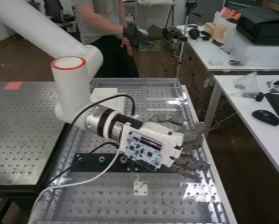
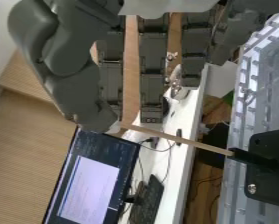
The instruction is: Grab the chopstick and place it in the clear container
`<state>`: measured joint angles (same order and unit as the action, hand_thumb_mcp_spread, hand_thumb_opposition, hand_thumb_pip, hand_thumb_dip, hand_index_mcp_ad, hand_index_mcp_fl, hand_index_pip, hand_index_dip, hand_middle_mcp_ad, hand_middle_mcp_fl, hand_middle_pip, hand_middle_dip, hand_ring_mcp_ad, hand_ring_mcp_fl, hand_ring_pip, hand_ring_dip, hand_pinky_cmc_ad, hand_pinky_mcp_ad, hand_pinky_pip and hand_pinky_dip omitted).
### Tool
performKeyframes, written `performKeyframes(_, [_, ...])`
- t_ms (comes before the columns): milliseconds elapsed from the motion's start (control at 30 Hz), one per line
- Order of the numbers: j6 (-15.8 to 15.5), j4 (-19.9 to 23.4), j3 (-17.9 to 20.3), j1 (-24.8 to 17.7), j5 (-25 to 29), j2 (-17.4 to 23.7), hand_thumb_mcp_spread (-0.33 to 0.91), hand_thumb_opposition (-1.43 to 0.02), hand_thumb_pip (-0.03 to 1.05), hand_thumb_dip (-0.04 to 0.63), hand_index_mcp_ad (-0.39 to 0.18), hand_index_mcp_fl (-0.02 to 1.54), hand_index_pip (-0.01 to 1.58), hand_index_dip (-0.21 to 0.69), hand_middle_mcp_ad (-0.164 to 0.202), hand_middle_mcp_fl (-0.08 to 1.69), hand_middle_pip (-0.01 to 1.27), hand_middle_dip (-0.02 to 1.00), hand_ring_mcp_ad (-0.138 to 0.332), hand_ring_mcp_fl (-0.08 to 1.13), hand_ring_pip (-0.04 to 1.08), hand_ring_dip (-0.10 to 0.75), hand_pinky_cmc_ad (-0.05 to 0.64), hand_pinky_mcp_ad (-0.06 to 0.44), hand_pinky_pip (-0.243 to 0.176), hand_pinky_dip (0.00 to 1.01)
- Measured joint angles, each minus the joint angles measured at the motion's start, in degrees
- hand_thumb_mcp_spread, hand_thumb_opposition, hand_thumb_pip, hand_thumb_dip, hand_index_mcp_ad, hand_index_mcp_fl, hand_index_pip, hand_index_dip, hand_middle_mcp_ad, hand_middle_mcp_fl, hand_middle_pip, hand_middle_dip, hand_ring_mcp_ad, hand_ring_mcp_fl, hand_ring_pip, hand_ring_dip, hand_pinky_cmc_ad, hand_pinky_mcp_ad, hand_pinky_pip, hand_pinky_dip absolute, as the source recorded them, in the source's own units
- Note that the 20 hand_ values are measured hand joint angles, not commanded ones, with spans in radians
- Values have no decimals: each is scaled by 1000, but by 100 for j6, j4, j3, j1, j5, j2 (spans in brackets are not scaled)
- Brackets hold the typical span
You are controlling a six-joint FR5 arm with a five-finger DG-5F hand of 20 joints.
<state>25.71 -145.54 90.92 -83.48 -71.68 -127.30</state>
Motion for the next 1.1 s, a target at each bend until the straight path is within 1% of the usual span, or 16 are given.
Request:
performKeyframes(100, [-13, -18, -30, -4, 27, -21, 457, -833, 742, 356, -154, 545, 817, 94, 86, 735, 311, 567, 211, 319, 75, 234, 276, 185, -84, 253])
performKeyframes(167, [-21, -21, -49, -6, 59, -37, 475, -833, 724, 356, -154, 524, 846, 94, 86, 731, 316, 567, 215, 323, 77, 248, 276, 185, -84, 239])
performKeyframes(233, [-43, -45, -88, -5, 77, -57, 485, -833, 667, 354, -154, 527, 871, 94, 82, 735, 344, 567, 211, 344, 77, 250, 276, 175, -84, 239])
performKeyframes(300, [-53, -67, -120, -5, 82, -73, 499, -833, 663, 354, -154, 524, 871, 94, 82, 731, 354, 571, 209, 360, 72, 248, 278, 175, -82, 208])
performKeyframes(333, [-61, -83, -145, -5, 85, -82, 501, -833, 660, 356, -154, 524, 871, 94, 86, 733, 365, 586, 208, 375, 72, 251, 278, 173, -66, 211])
performKeyframes(367, [-65, -91, -155, -5, 87, -86, 517, -833, 654, 356, -154, 524, 871, 94, 82, 737, 379, 590, 208, 379, 72, 251, 278, 169, -66, 211])
performKeyframes(433, [-87, -113, -190, -3, 76, -103, 529, -833, 613, 354, -168, 524, 871, 94, 82, 738, 379, 590, 206, 375, 72, 251, 279, 166, -66, 211])
performKeyframes(467, [-93, -120, -200, -3, 69, -107, 536, -829, 607, 356, -169, 524, 871, 94, 82, 738, 379, 590, 202, 374, 72, 251, 279, 166, -68, 204])
performKeyframes(500, [-103, -146, -224, -2, 65, -119, 536, -829, 607, 340, -169, 524, 871, 94, 82, 730, 384, 590, 197, 386, 70, 267, 286, 164, -65, 192])
performKeyframes(533, [-108, -158, -235, -1, 64, -125, 532, -833, 607, 339, -169, 527, 871, 94, 82, 747, 393, 607, 201, 391, 80, 295, 283, 164, -51, 195])
performKeyframes(633, [-141, -232, -295, 7, 57, -161, 545, -833, 607, 339, -169, 527, 864, 91, 84, 747, 403, 607, 199, 405, 79, 300, 304, 164, -51, 192])
performKeyframes(733, [-176, -278, -331, 18, 52, -178, 565, -829, 595, 339, -169, 538, 883, 91, 84, 750, 405, 607, 195, 408, 75, 300, 300, 164, -54, 190])
performKeyframes(800, [-193, -298, -343, 26, 45, -185, 567, -829, 593, 335, -169, 536, 887, 91, 84, 750, 410, 623, 188, 417, 72, 302, 321, 166, -47, 190])
performKeyframes(933, [-212, -336, -365, 43, 66, -197, 571, -833, 592, 326, -169, 560, 887, 91, 84, 756, 410, 623, 183, 419, 75, 316, 316, 166, -45, 190])
performKeyframes(1000, [-218, -345, -375, 48, 63, -202, 581, -829, 592, 326, -169, 576, 887, 91, 84, 750, 412, 623, 182, 421, 80, 328, 332, 166, -40, 194])
performKeyframes(1100, [-239, -362, -399, 48, 63, -215, 581, -829, 581, 325, -169, 593, 883, 91, 84, 771, 412, 623, 182, 419, 80, 330, 332, 166, -37, 190])
